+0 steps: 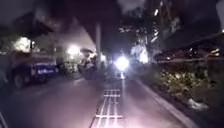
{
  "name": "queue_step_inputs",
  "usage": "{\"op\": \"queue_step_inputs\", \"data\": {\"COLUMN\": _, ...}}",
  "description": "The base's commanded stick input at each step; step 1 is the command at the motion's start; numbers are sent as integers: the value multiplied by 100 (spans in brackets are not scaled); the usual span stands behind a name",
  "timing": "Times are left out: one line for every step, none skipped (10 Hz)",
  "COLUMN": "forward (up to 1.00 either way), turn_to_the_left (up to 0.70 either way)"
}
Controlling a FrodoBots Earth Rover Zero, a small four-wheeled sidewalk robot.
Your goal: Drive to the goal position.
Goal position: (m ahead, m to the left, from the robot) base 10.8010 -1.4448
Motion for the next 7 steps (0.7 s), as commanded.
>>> {"op": "queue_step_inputs", "data": {"forward": 45, "turn_to_the_left": 0}}
{"op": "queue_step_inputs", "data": {"forward": 45, "turn_to_the_left": 0}}
{"op": "queue_step_inputs", "data": {"forward": 45, "turn_to_the_left": 0}}
{"op": "queue_step_inputs", "data": {"forward": 45, "turn_to_the_left": 0}}
{"op": "queue_step_inputs", "data": {"forward": 45, "turn_to_the_left": 0}}
{"op": "queue_step_inputs", "data": {"forward": 45, "turn_to_the_left": -23}}
{"op": "queue_step_inputs", "data": {"forward": 45, "turn_to_the_left": -27}}
